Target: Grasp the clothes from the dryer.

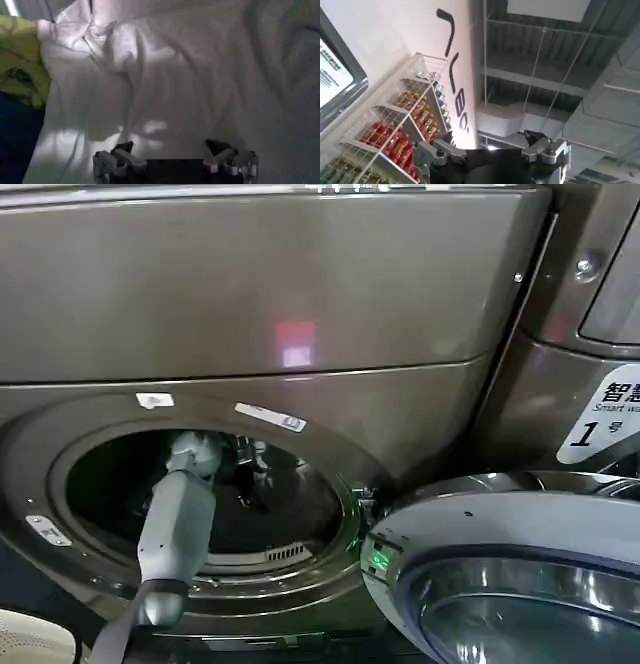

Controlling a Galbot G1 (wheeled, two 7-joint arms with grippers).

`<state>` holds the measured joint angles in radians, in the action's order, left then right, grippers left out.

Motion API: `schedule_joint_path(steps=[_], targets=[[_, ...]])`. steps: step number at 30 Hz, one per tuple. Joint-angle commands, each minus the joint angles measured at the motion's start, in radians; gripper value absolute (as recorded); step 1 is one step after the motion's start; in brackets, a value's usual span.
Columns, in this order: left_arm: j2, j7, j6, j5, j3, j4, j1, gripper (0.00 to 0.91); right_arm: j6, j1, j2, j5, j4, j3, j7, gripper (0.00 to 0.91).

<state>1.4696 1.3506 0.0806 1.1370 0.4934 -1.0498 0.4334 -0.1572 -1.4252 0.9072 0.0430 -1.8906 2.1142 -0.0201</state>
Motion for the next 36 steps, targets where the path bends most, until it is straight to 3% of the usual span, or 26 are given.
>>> schedule_joint_path(steps=[1, 27, 36], targets=[[-0.004, -0.001, 0.003, -0.026, -0.003, -0.014, 0.001, 0.171, -0.001, -0.001, -0.001, 0.001, -0.001, 0.001, 0.000, 0.907], [-0.005, -0.003, 0.007, -0.046, 0.002, -0.002, -0.006, 0.159, -0.003, 0.006, 0.002, 0.001, 0.000, -0.018, 0.001, 0.907], [-0.014, -0.063, 0.082, -0.173, -0.026, -0.071, 0.014, 0.148, -0.002, 0.010, 0.000, 0.001, 0.005, -0.023, 0.001, 0.907]])
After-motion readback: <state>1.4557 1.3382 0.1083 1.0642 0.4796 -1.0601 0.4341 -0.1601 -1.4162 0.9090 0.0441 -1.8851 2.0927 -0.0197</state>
